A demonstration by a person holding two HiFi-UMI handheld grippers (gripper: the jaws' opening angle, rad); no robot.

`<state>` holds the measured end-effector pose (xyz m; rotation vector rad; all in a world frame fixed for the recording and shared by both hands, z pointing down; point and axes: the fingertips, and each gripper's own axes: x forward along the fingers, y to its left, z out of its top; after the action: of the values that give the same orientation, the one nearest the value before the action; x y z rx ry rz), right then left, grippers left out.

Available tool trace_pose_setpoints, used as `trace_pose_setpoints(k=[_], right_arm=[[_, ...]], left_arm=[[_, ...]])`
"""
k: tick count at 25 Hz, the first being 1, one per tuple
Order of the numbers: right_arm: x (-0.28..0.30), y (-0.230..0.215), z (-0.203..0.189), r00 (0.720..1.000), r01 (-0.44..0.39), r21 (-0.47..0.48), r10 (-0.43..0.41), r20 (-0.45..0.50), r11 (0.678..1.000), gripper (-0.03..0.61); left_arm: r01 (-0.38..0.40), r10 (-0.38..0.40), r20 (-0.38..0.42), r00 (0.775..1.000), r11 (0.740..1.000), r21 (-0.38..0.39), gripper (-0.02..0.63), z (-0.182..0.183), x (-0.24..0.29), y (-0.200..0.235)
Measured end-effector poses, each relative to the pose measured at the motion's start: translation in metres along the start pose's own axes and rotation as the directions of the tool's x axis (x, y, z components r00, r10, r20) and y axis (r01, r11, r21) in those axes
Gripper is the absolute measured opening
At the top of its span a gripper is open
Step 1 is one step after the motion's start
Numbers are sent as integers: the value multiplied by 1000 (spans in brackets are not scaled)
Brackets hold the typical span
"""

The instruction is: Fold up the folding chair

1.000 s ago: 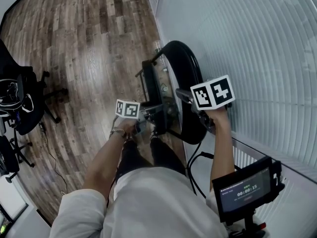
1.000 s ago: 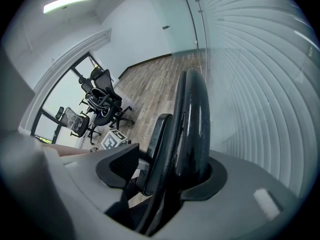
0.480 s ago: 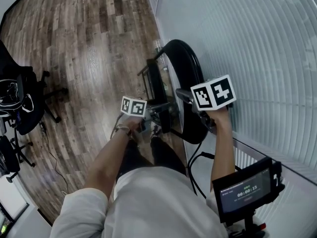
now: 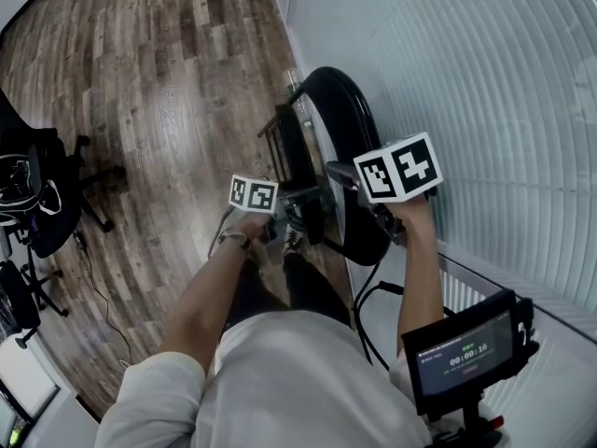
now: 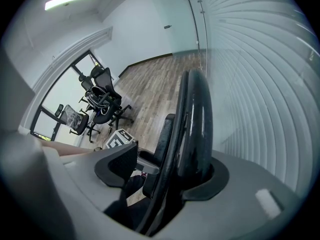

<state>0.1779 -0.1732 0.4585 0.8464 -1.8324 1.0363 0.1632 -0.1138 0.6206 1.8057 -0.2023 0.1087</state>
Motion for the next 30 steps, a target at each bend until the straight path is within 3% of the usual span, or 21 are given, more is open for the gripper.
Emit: trace_pose_setpoints(k=[30], right_arm=[[-9, 7, -7, 1000, 25, -10, -25, -6, 1000, 281]], left_arm=[[14, -12, -74, 997, 1000, 23, 249, -5, 23, -9]])
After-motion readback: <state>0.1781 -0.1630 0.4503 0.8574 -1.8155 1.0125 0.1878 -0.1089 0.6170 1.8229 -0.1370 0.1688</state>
